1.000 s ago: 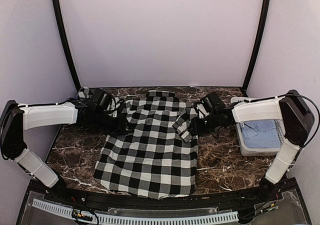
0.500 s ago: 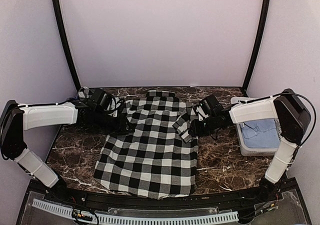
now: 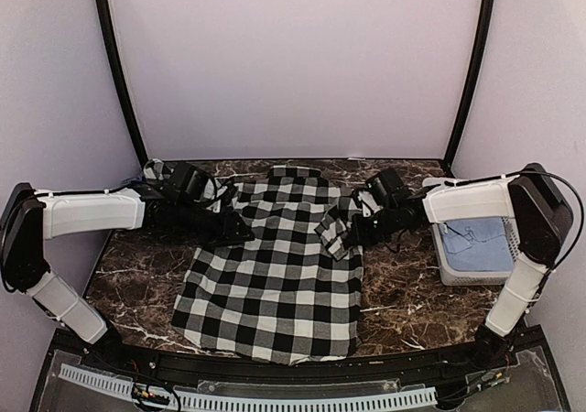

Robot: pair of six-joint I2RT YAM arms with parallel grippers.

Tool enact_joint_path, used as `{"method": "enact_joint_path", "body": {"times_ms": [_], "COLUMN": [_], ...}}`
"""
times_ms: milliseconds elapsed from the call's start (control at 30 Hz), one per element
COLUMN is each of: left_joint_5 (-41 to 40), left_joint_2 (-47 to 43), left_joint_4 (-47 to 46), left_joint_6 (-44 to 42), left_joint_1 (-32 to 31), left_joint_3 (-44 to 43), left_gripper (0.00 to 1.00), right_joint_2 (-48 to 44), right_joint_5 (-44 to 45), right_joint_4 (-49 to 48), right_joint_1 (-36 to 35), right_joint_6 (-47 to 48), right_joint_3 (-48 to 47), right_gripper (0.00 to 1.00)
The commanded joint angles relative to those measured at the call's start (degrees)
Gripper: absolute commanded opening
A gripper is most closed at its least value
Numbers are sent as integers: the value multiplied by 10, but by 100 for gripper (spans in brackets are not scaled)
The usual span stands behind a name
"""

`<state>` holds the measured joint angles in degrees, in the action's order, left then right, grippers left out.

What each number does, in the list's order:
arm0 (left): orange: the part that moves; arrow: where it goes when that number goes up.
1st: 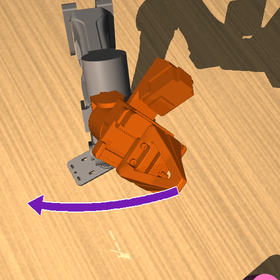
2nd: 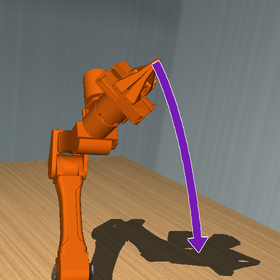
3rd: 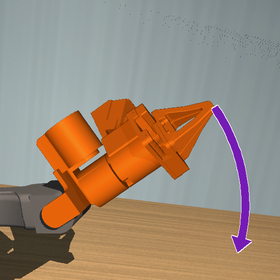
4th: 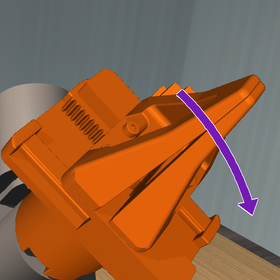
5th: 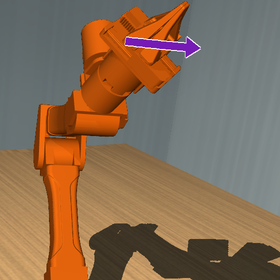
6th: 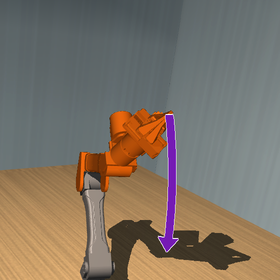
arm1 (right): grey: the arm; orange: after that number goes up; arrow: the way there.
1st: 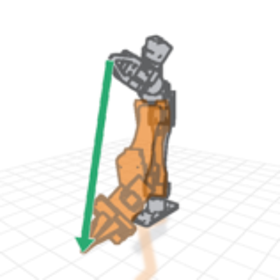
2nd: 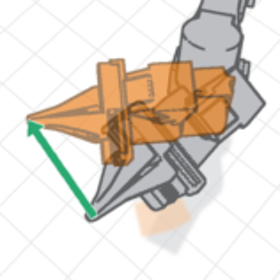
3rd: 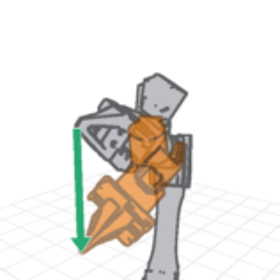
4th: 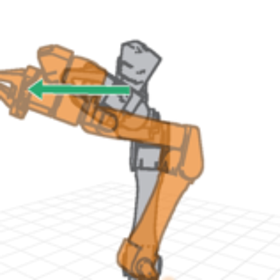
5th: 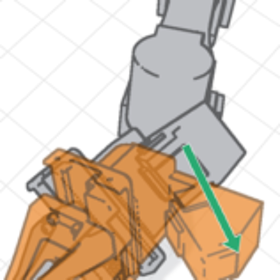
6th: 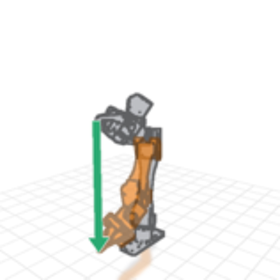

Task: Fold and stack the long sleeve shirts
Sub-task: Pick up the sleeve from the center of the board, then pass from the right arm to the left

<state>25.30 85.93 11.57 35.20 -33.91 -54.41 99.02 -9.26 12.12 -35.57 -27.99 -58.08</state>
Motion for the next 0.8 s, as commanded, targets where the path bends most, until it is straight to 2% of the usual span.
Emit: {"method": "enact_joint_path", "body": {"times_ms": [0, 233, 433, 767], "left_joint_5": [20, 19, 2, -104], "left_joint_2": [7, 20, 54, 104], "left_joint_4": [-37, -100, -150, -149], "left_joint_6": [-10, -28, -47, -104], "left_joint_1": [-9, -41, -72, -90], "left_joint_3": [-14, -26, -53, -101], "left_gripper": [38, 40, 47, 64], "right_joint_2": [-24, -11, 49, 123], "right_joint_5": [-45, -110, -162, -195], "right_joint_4": [-5, -20, -53, -50], "right_joint_1": [-2, -24, -54, -65], "right_joint_6": [-12, -64, -119, -144], "right_joint_3": [-28, -74, -149, -246], "right_gripper": [0, 0, 0, 0]}}
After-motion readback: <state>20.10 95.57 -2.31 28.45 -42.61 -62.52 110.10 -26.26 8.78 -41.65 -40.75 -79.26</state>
